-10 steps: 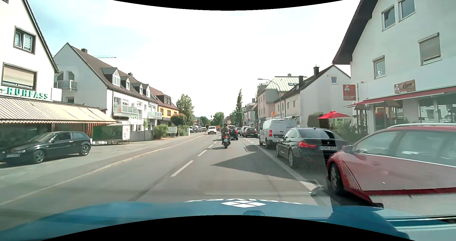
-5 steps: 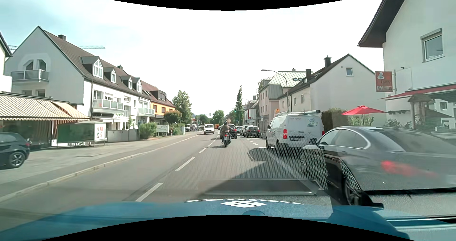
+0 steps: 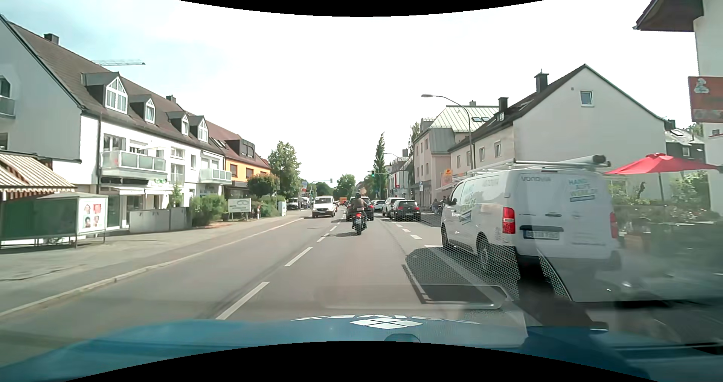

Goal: Follow the waypoints while adhering to traffic rules and regulations

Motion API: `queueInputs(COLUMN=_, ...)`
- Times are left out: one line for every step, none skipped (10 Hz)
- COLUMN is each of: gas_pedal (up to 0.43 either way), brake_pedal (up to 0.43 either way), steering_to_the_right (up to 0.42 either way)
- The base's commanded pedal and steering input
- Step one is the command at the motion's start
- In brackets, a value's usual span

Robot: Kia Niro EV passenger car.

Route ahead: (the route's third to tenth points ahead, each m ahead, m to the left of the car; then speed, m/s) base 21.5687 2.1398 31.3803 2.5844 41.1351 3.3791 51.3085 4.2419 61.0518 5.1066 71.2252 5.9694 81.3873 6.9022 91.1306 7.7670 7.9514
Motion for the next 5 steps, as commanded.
queueInputs(gas_pedal=0.0, brake_pedal=0.0, steering_to_the_right=-0.011)
queueInputs(gas_pedal=0.0, brake_pedal=0.0, steering_to_the_right=-0.011)
queueInputs(gas_pedal=0.0, brake_pedal=0.0, steering_to_the_right=-0.011)
queueInputs(gas_pedal=0.0, brake_pedal=0.0, steering_to_the_right=-0.01)
queueInputs(gas_pedal=0.0, brake_pedal=0.0, steering_to_the_right=-0.01)
